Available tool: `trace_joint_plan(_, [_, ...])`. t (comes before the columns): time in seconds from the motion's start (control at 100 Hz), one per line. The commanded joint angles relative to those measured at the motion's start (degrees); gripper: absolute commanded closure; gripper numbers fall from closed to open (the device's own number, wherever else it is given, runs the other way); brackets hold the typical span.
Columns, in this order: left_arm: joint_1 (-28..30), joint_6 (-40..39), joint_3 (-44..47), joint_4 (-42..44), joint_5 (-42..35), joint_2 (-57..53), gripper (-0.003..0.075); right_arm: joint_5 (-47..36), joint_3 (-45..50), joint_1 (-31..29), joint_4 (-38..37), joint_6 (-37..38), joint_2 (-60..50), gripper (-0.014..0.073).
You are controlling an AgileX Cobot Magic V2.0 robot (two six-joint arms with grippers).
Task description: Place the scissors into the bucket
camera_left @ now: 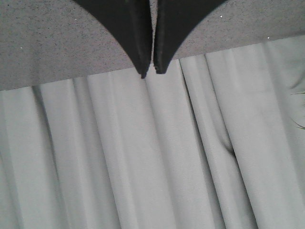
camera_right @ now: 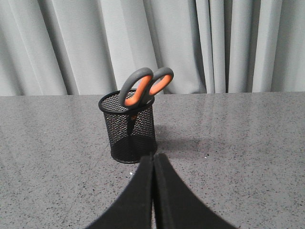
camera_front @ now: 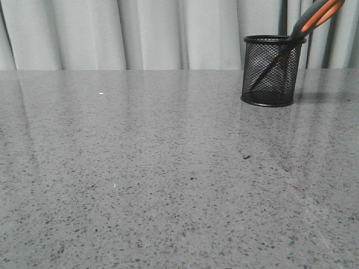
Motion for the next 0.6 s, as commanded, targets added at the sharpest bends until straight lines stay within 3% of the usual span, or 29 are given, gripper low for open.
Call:
trace_joint_plan(0.0, [-0.25, -1.56, -0.83, 4.00, -4.23, 0.59, 0.0741, -3.76, -1.49, -0.06, 0.29, -0.38, 0.28, 0.0664])
trace_joint_plan(0.11, [0.60, -19.87, 2.14, 21.29, -4.40, 0.59, 0.0741, -3.76, -1.49, -0.06, 0.29, -0.38, 0.28, 0.0664])
trace_joint_plan(0.19, [1.61, -29.01, 5.92, 27.30, -4.51, 0.59, 0.0741, -3.76, -1.49, -0.06, 0.29, -0.38, 0.28, 0.0664])
trace_joint_plan(0.45, [2.22, -30.54, 16.07, 25.94, -7.34, -2.47, 0.0741, -3.76, -1.49, -0.06, 0.29, -0.38, 0.28, 0.0664])
trace_joint_plan(0.59, [2.22, -30.54, 16.16, 22.51, -5.82, -2.47, 0.0741, -3.76, -1.49, -0.06, 0.29, -0.38, 0.28, 0.0664])
